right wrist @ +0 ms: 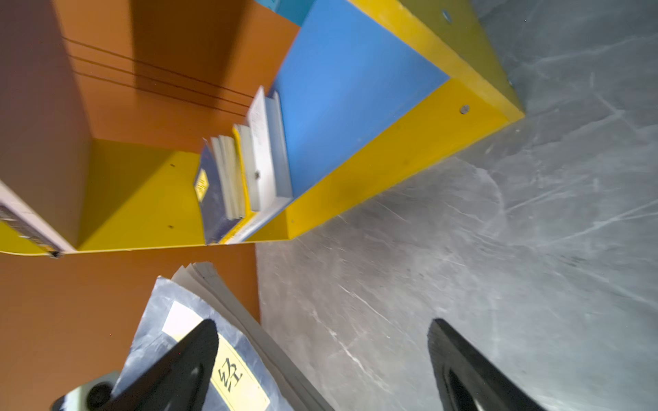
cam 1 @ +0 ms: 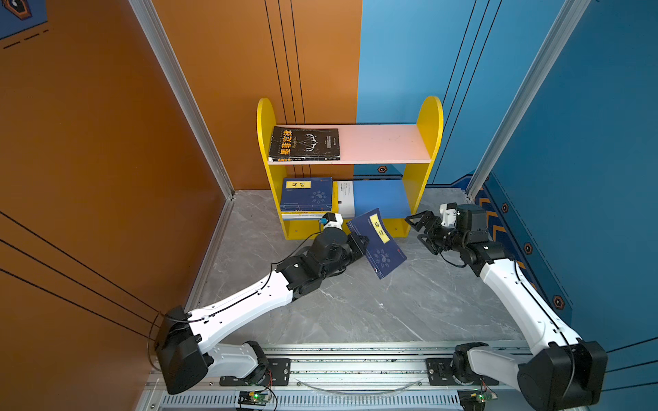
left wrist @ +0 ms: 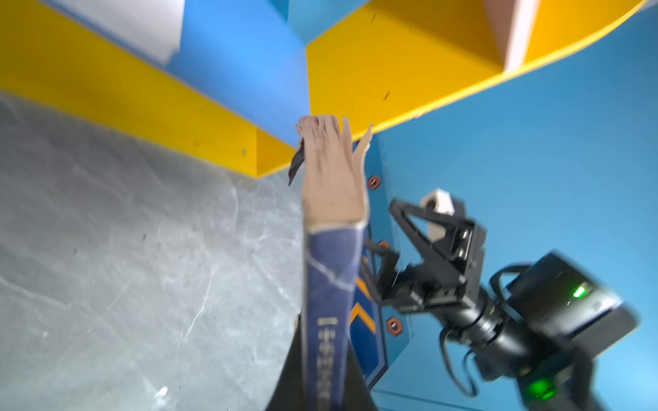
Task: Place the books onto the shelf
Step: 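Lift the blue book toward the shelf with the left gripper while the right follows, then grasp the book with the right gripper and lower it onto the lower shelf with both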
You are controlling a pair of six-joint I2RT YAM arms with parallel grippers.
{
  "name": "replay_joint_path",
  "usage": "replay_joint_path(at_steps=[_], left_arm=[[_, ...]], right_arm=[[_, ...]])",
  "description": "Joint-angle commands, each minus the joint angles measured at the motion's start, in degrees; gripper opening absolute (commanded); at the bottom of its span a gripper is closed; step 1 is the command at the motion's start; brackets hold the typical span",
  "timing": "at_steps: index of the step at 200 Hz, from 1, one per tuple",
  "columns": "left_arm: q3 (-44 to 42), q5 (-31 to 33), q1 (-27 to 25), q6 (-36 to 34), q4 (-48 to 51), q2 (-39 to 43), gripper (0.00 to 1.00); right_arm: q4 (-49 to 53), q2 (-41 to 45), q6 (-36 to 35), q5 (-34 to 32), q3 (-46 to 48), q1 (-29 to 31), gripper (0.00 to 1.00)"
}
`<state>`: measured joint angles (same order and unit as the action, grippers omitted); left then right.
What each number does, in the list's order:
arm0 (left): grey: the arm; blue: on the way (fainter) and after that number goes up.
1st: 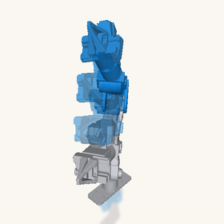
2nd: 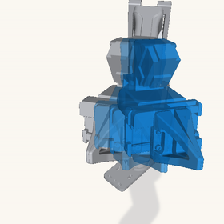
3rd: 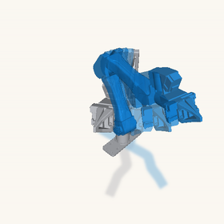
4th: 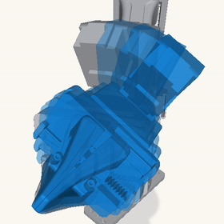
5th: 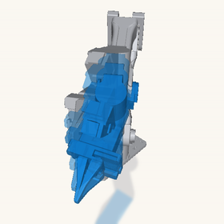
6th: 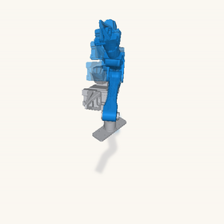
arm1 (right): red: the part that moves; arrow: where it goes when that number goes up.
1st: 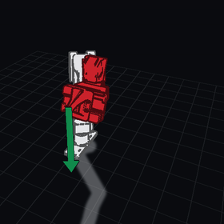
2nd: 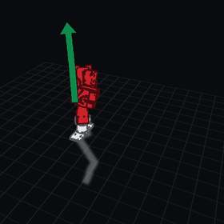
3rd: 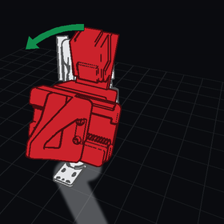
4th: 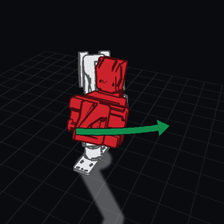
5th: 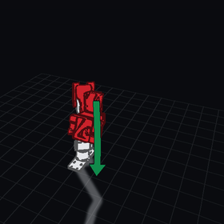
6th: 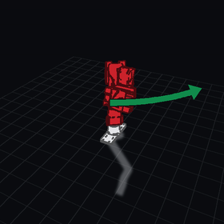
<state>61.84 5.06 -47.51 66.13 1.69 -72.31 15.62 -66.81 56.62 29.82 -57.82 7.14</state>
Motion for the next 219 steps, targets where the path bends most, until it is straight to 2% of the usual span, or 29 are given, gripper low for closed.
replay_joint_path(at_steps=[1,35,57,98,127,167,200,219], left_arm=[[1.33,-3.74,4.9,-3.37,-3.19,1.74,0.0],[1.97,-6.32,12.31,-1.9,-8.68,-0.01,0.0],[1.36,-7.27,15.83,0.59,-14.59,-1.7,0.0],[-0.54,-4.36,20.39,5.43,-21.39,-3.63,0.0],[-2.42,-2.46,22.34,7.87,-26.25,-4.96,0.0],[-4.57,-0.82,23.61,10.88,-33.29,-7.87,0.0],[-5.1,1.38,23.73,11.23,-34.91,-8.46,0.0],[-5.48,2.69,23.78,11.46,-35.64,-8.63,0.0]], right_arm=[[-11.65,2.17,11.42,0.7,3.02,-0.24,0.96],[-26.37,2.37,21.28,0.53,6.45,2.44,0.96],[-29.18,1.08,22.31,-1.63,6.36,6.63,0.95],[-38.13,-5.31,25.35,-6.5,5.74,15.62,0.9],[-43.42,-10.36,27.87,-8.08,4.15,19.36,0.86],[-46.7,-18.05,27.67,-7.68,-1.69,23.01,0.81],[-53.55,-24.07,29.56,-8.75,-4.66,24.42,0.71],[-56.49,-27.6,31.97,-7.88,-6.61,24.73,0.61]])
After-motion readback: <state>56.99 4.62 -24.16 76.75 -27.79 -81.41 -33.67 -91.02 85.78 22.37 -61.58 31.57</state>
